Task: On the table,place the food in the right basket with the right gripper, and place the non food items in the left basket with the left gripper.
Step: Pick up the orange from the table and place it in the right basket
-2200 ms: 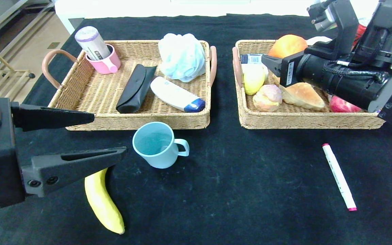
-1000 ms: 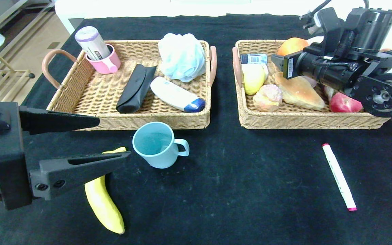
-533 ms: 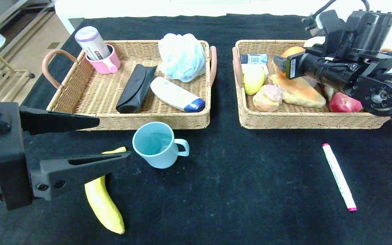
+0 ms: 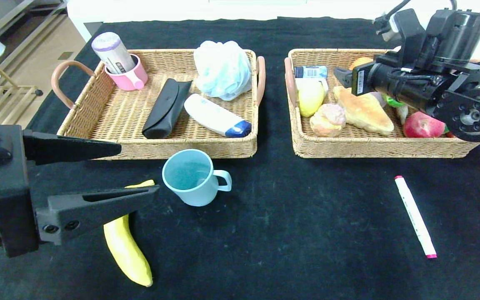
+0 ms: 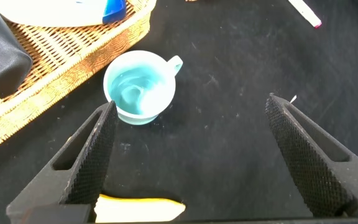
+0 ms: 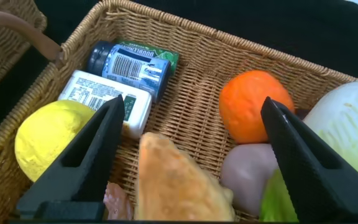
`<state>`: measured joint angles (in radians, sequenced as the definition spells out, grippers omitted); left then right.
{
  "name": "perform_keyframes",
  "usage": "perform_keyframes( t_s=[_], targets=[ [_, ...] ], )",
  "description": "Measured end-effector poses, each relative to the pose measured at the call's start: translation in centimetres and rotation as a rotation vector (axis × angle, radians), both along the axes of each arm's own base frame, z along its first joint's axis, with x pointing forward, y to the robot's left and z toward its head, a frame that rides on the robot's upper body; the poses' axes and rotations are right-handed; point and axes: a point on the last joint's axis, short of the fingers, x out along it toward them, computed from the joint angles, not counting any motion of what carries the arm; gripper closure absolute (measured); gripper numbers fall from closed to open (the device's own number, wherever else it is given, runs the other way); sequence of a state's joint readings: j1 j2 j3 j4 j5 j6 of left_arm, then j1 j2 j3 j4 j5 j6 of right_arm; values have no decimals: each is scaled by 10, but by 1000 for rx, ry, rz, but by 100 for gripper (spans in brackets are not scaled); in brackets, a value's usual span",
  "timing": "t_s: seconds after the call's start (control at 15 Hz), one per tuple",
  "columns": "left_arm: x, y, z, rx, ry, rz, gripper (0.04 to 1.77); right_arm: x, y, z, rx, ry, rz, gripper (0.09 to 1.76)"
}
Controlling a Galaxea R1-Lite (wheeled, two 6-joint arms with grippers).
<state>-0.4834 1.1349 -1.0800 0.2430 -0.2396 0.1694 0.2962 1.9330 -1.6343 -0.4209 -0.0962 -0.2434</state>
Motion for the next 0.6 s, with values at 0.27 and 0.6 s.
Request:
perform_keyframes(
  t_s=[0.27, 0.6],
  targets=[
    [0, 0, 0, 1, -4, 10, 9, -16, -5, 6, -25, 72, 7, 20],
    [0, 1, 0, 2, -6, 13, 9, -72, -20, 26, -86, 273, 16, 17]
  ],
)
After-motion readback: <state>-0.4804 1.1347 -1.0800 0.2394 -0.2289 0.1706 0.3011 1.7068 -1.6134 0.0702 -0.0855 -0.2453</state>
